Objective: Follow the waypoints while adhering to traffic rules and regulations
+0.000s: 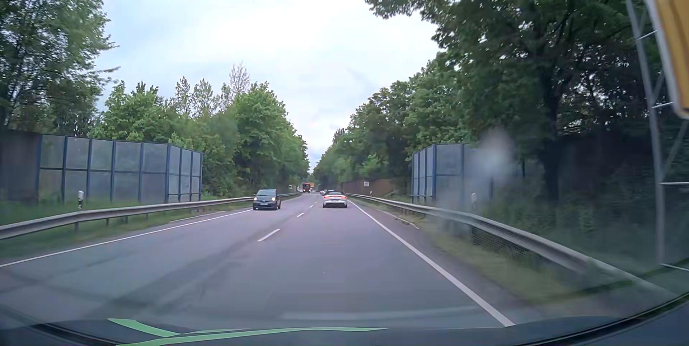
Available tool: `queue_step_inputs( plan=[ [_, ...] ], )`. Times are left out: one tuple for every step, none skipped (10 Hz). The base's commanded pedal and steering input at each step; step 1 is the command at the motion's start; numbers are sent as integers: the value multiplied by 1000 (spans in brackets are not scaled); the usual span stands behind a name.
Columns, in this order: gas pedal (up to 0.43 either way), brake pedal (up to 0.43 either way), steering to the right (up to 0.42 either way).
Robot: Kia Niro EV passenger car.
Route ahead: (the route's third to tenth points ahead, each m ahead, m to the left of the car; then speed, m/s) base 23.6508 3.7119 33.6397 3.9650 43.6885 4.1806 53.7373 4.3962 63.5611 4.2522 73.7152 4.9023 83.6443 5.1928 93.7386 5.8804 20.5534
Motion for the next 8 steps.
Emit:
queue_step_inputs(
  plan=[
    [0,0,-4],
    [0,0,-4],
    [0,0,-4],
    [0,0,-4],
    [0,0,-4],
    [8,0,-4],
    [20,0,-4],
    [67,0,-4]
  ],
)
